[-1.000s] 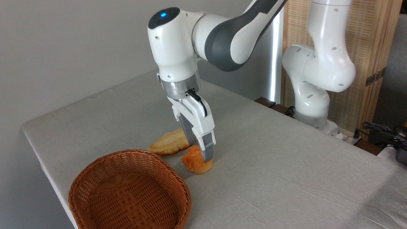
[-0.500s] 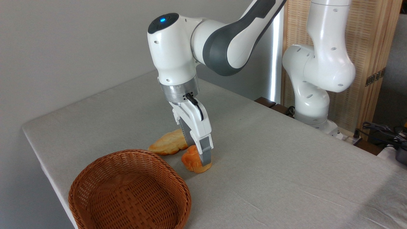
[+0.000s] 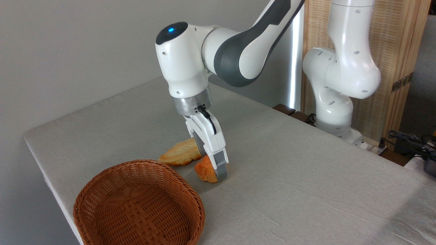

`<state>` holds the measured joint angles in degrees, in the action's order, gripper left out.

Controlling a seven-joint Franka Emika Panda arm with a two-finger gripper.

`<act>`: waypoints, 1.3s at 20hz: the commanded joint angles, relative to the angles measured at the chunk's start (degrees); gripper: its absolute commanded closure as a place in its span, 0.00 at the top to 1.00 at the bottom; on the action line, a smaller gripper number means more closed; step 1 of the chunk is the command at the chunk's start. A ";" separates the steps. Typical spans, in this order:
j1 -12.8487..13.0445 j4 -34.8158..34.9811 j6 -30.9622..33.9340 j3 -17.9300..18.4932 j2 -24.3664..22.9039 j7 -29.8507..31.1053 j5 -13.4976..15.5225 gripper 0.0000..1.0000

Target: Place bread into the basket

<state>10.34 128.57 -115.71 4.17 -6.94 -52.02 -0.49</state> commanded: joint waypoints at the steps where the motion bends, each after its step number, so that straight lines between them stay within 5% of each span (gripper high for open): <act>1: 0.30 0.46 -1.71 0.49 0.17 -1.25 -0.82 0.93; 7: 0.21 0.28 -2.95 0.49 0.26 -1.51 -0.74 0.36; 26: -0.05 -2.52 -1.63 0.67 -0.71 -1.51 -0.04 0.37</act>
<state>10.36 128.22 -117.35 4.19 -6.91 -52.10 -0.50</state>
